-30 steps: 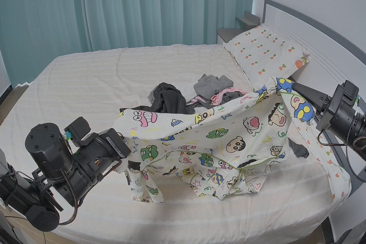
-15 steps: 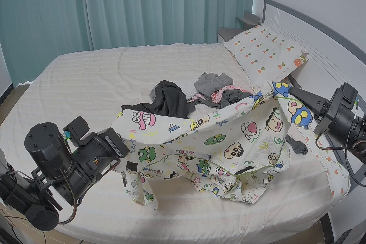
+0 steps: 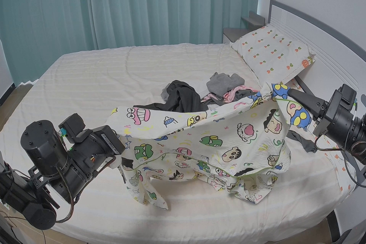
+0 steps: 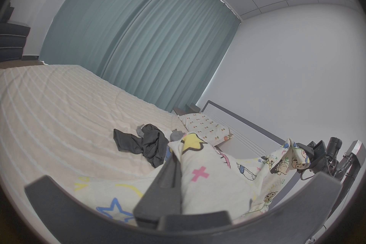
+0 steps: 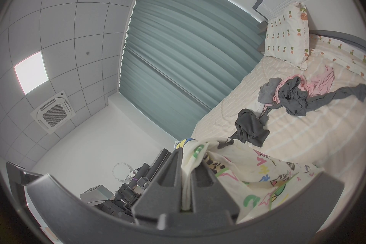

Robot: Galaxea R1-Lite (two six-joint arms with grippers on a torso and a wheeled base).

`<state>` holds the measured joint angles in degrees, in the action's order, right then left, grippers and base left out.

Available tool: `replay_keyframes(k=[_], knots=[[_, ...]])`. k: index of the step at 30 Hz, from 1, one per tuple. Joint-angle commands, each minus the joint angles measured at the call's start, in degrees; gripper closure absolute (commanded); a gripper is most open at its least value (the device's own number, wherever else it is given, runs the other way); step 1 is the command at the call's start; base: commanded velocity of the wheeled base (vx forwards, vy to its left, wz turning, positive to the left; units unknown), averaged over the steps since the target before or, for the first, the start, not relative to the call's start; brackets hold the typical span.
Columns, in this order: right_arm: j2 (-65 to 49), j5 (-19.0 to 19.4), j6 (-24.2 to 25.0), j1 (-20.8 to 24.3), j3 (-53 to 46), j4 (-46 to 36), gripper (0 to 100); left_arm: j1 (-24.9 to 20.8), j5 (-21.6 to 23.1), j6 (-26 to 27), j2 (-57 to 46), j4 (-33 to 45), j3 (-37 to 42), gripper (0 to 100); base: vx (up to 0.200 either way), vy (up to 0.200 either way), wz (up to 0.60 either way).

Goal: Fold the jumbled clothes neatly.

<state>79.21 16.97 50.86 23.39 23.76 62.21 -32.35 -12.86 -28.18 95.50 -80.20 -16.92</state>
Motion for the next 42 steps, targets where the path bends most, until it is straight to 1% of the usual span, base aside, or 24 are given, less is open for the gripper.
replay_keyframes(k=[1, 7, 11, 18, 26, 35, 42], knots=[[0.94, -0.01, -0.06, 0.69, -0.12, 0.02, 100, 0.01, -0.06, 0.06, -0.14, -0.04, 0.05, 100, 0.000, 0.200, 0.00], [0.94, -0.09, -1.64, 0.78, -0.56, 0.02, 100, 0.36, -0.06, 1.11, -0.05, -0.04, 0.22, 100, 0.000, 0.200, 0.00], [0.94, -0.09, -1.73, 1.04, -0.73, 0.02, 100, 0.45, -0.15, 1.38, -0.14, -0.04, 0.22, 100, 0.000, 0.200, 0.00], [1.21, -0.18, -2.17, 1.48, -0.91, 0.02, 100, 0.63, -0.32, 4.72, -0.40, -0.04, 1.19, 100, 0.000, 0.200, 0.00], [1.21, -0.27, -2.17, 1.57, -0.91, 0.11, 100, 1.94, -0.23, 4.81, -0.49, -0.04, 1.01, 100, 0.000, 0.200, 0.00], [1.29, -0.36, -2.26, 2.97, -1.00, 0.11, 100, 1.94, -0.32, 4.81, -0.40, -0.04, 1.01, 100, 0.000, 0.200, 0.00], [1.21, -0.36, -2.43, 3.06, -1.00, 0.19, 100, 2.03, -0.23, 4.81, -0.49, -0.04, 0.84, 100, 0.000, 0.200, 0.00]])
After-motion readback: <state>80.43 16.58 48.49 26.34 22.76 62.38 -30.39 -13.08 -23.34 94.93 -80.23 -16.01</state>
